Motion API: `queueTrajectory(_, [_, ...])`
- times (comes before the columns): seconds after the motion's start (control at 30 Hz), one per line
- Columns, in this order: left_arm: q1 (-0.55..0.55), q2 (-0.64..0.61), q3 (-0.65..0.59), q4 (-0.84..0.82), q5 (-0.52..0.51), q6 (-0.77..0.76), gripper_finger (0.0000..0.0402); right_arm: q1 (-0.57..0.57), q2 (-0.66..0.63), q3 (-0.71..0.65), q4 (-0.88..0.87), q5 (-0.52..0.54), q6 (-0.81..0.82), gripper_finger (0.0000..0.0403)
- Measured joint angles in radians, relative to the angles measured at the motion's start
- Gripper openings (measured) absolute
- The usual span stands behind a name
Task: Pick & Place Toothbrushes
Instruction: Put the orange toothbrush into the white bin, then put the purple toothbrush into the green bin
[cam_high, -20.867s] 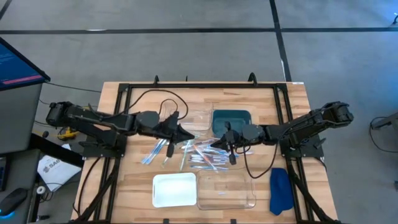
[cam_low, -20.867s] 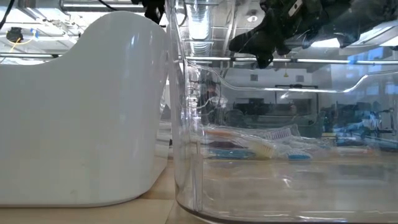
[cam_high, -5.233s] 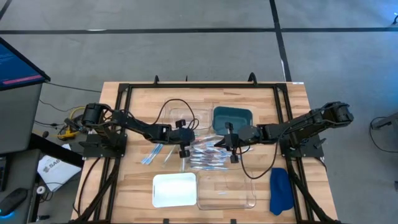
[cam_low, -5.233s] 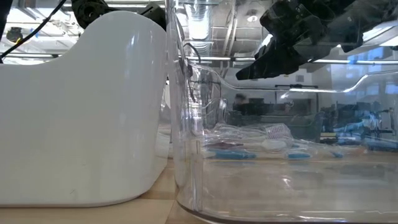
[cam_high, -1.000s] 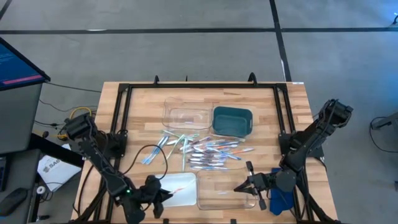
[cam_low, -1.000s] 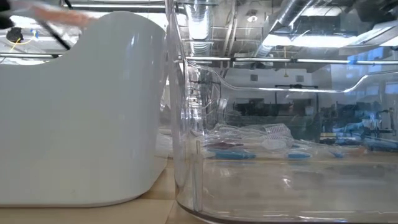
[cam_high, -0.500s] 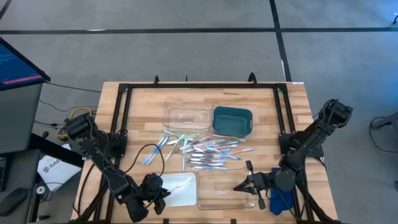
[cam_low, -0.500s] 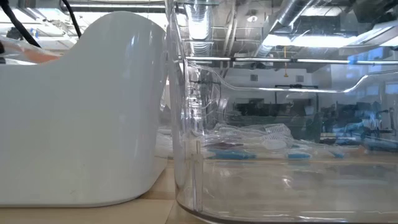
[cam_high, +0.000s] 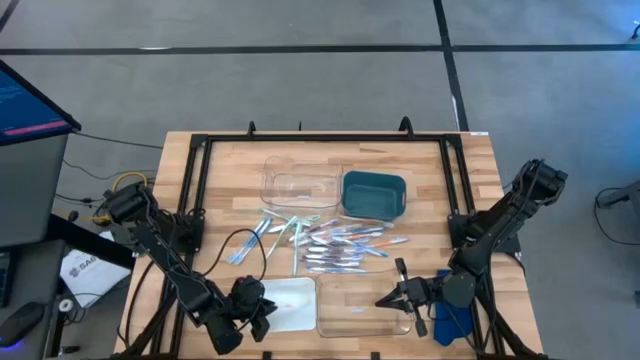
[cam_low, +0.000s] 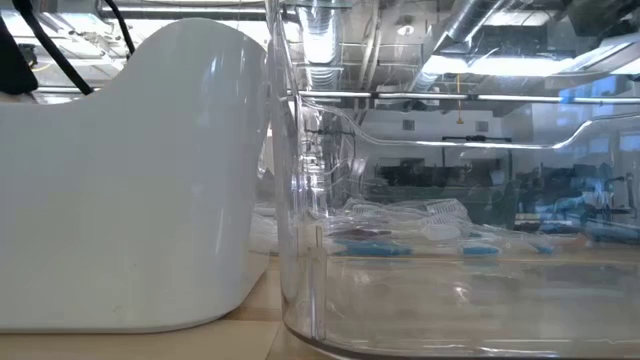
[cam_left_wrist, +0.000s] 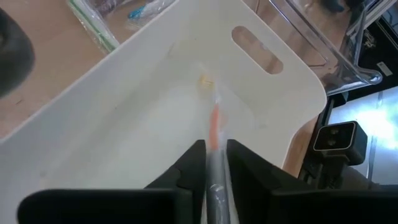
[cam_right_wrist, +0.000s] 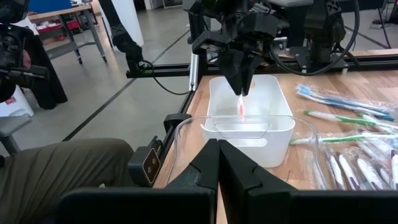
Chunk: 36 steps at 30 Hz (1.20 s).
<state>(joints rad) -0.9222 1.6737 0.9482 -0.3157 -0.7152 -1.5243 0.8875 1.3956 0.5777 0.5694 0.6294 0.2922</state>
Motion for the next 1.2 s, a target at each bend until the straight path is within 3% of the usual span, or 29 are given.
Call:
queueTrajectory(0.37, [0.003, 0.000, 0.000, 0.000, -0.017, 0.001, 0.0097, 0.000, 0.000, 0.000, 0.000, 0.000, -0.003, 0.0000])
queueTrajectory(0.63, [0.006, -0.001, 0.000, 0.003, -0.196, 0.087, 0.0104, -0.011, 0.000, 0.000, 0.000, 0.000, -0.003, 0.0000])
queueTrajectory(0.9, [0.064, -0.003, -0.001, 0.016, -0.394, 0.306, 0.0104, -0.082, 0.000, 0.000, 0.018, 0.000, -0.105, 0.0000])
queueTrajectory(1.2, [0.249, -0.151, -0.001, 0.036, -0.446, 0.711, 0.0104, -0.314, -0.002, -0.001, 0.134, 0.002, -0.299, 0.0000])
